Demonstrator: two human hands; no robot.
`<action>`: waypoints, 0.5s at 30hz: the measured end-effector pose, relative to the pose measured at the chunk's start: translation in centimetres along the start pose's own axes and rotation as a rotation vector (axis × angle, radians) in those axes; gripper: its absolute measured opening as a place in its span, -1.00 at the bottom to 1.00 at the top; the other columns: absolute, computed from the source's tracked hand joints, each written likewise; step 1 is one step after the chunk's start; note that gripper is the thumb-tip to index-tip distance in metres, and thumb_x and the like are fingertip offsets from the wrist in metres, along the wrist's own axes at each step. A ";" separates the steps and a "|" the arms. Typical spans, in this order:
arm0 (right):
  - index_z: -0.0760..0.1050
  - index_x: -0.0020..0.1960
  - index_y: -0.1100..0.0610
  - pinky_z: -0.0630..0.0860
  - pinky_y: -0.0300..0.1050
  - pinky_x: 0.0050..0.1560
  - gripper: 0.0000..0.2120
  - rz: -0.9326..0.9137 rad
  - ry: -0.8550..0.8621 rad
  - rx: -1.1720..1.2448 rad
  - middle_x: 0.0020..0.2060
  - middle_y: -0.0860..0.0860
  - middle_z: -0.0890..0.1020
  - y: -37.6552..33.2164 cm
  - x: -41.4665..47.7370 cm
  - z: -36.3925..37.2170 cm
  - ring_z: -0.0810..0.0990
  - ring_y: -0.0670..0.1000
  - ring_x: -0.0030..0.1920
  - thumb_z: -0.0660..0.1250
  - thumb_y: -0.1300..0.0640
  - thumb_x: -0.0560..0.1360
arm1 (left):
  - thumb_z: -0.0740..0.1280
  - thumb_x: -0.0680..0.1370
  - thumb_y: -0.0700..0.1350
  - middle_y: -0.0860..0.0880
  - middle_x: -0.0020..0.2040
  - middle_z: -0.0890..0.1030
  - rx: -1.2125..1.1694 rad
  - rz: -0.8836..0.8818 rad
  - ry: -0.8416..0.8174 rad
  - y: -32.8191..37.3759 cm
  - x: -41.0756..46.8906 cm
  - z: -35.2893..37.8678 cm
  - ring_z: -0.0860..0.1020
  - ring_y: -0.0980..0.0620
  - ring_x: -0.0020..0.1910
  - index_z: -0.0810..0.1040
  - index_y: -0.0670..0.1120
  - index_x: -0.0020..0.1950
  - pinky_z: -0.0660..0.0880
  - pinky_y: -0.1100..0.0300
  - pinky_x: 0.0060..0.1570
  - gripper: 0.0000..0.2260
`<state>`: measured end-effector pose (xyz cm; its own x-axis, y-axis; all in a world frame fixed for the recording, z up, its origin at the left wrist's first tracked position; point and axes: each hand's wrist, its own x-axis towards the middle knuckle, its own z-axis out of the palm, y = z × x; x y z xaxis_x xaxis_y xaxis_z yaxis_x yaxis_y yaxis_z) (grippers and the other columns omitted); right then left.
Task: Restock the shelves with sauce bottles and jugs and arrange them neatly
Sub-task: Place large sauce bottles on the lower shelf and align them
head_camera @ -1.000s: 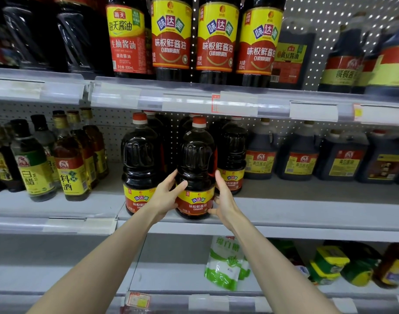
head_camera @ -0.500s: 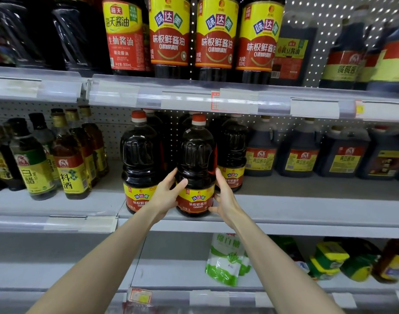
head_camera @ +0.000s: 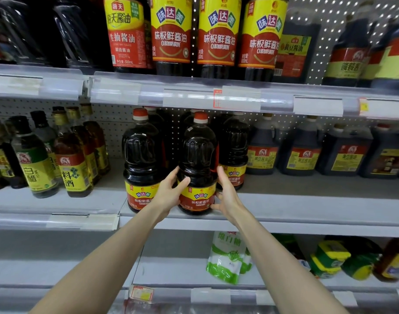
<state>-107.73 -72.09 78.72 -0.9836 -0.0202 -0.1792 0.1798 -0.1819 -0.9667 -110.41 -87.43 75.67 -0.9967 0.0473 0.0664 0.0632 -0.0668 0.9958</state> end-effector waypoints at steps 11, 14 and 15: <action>0.17 0.53 -0.03 0.19 0.28 0.43 -0.45 0.002 0.003 -0.022 0.51 0.05 0.27 0.0 0.0 -0.1 0.24 0.16 0.49 0.03 -0.23 0.62 | 0.26 0.61 -0.10 -0.03 0.49 0.30 0.009 -0.005 -0.007 0.0 -0.1 0.1 0.40 0.01 0.31 0.14 0.08 0.55 0.45 0.03 0.17 -0.45; 0.18 0.53 -0.03 0.21 0.26 0.41 -0.45 0.010 -0.005 -0.019 0.50 0.05 0.29 -0.2 -0.2 -0.1 0.25 0.15 0.48 0.03 -0.23 0.62 | 0.26 0.61 -0.10 -0.01 0.48 0.32 0.015 0.000 -0.008 0.1 -0.1 0.2 0.41 0.04 0.29 0.14 0.08 0.55 0.44 0.06 0.14 -0.46; 0.19 0.53 -0.02 0.21 0.25 0.42 -0.46 0.014 -0.006 -0.009 0.50 0.05 0.29 -0.2 -0.2 -0.1 0.25 0.15 0.48 0.03 -0.23 0.62 | 0.26 0.61 -0.10 -0.01 0.48 0.32 0.015 -0.001 -0.006 0.0 0.0 0.2 0.40 0.02 0.31 0.15 0.08 0.55 0.43 0.06 0.15 -0.46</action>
<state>-107.58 -71.95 78.98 -0.9811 -0.0283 -0.1916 0.1936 -0.1724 -0.9658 -110.35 -87.27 75.72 -0.9964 0.0530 0.0655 0.0627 -0.0513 0.9967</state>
